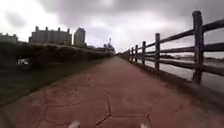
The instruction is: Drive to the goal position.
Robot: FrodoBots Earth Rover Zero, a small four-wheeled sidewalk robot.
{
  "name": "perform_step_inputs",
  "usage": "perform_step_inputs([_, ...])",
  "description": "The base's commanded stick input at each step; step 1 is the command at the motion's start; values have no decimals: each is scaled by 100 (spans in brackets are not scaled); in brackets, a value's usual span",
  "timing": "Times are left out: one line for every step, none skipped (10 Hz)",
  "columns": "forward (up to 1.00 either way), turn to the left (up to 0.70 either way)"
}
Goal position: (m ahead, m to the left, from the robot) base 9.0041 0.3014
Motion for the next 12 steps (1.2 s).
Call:
perform_step_inputs([70, 0])
perform_step_inputs([70, 0])
perform_step_inputs([70, 0])
perform_step_inputs([70, 0])
perform_step_inputs([70, 0])
perform_step_inputs([70, 0])
perform_step_inputs([70, 0])
perform_step_inputs([70, 0])
perform_step_inputs([70, 0])
perform_step_inputs([70, 0])
perform_step_inputs([70, 0])
perform_step_inputs([70, 0])
